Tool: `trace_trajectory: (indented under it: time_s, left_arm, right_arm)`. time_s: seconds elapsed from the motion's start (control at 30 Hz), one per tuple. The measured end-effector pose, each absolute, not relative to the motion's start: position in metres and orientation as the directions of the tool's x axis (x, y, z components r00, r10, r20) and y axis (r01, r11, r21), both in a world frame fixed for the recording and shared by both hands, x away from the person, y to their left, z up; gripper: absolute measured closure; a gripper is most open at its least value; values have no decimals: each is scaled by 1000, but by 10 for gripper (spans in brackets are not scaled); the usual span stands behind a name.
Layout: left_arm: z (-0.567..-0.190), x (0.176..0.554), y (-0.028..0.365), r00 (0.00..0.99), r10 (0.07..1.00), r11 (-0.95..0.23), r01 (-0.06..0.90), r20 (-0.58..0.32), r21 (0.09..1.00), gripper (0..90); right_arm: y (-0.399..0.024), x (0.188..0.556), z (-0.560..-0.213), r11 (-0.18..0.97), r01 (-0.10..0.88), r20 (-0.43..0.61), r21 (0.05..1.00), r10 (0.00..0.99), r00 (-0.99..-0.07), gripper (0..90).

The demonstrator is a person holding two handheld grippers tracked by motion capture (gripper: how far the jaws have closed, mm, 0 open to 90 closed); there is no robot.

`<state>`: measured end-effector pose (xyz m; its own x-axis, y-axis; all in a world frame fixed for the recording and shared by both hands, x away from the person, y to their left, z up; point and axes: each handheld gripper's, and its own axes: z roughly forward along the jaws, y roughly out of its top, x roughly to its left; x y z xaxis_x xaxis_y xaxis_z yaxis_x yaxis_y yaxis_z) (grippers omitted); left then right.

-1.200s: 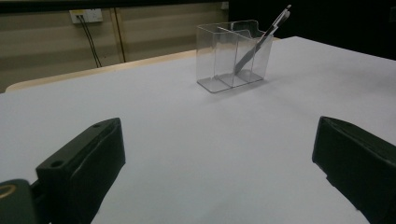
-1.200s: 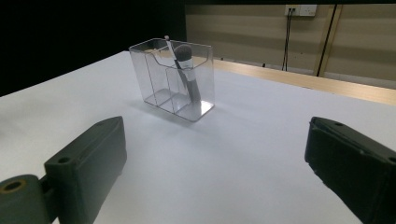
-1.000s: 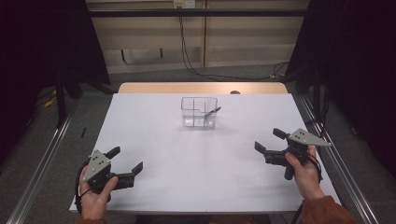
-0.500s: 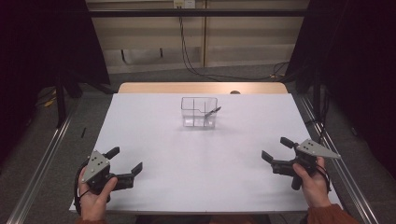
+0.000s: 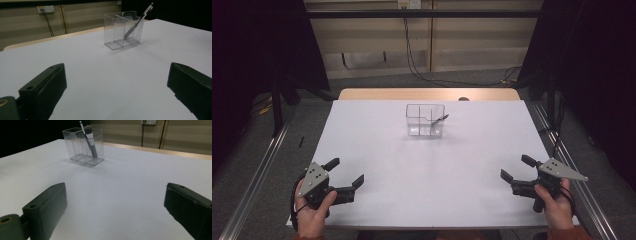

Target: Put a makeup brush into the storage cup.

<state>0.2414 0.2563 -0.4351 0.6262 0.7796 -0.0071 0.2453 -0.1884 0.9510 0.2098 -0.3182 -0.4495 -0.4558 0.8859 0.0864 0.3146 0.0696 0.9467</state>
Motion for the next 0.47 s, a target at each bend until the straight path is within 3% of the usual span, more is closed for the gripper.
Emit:
trace_trajectory:
  time_s: [0.47]
  left_arm:
    - [-435,242,256,626,779,-194,247,-4,949,23]
  right_arm:
    - [-315,208,-455,88,312,78,946,873,-481,33]
